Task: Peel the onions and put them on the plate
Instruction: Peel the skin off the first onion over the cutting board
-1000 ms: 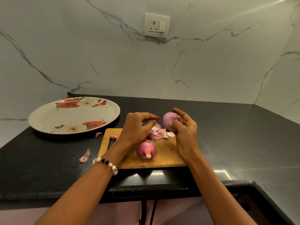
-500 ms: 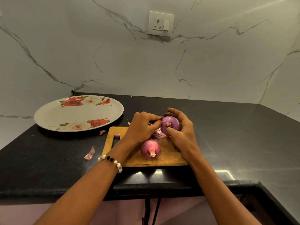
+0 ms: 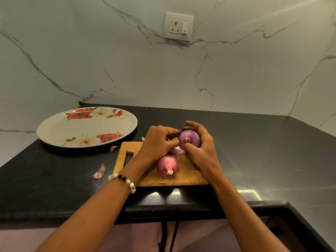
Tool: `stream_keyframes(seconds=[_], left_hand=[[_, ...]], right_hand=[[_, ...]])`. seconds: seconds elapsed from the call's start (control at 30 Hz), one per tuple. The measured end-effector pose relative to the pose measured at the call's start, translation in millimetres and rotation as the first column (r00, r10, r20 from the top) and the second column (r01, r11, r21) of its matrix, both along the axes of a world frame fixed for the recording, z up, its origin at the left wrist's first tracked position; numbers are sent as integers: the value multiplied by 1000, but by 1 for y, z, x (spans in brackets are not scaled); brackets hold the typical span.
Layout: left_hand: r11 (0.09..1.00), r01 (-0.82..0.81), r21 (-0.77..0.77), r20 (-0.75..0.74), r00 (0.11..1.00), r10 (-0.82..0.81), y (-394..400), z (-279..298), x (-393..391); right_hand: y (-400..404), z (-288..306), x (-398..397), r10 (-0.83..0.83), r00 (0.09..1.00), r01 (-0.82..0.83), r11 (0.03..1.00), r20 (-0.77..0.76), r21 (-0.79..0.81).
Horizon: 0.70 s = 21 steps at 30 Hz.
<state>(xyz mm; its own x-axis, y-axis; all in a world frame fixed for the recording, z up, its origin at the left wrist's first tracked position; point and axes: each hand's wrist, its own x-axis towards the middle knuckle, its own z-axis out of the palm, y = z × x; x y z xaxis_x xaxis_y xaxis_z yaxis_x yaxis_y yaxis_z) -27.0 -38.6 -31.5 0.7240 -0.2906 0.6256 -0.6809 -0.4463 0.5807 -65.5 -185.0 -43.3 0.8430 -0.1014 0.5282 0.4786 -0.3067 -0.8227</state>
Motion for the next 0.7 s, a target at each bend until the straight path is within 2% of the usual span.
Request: stream_keyframes(seconds=[0.2, 0.53, 0.7], left_hand=[[999, -44, -4, -3, 999, 44, 1, 0, -1], [990, -111, -87, -90, 991, 103, 2, 2, -1], [978, -141, -157, -145, 982, 118, 3, 4, -2]], right_hand=[[-1, -2, 1, 34, 999, -34, 999, 14, -28], [-2, -3, 5, 47, 999, -46, 997, 23, -62], [-4, -5, 6, 58, 998, -58, 998, 13, 3]])
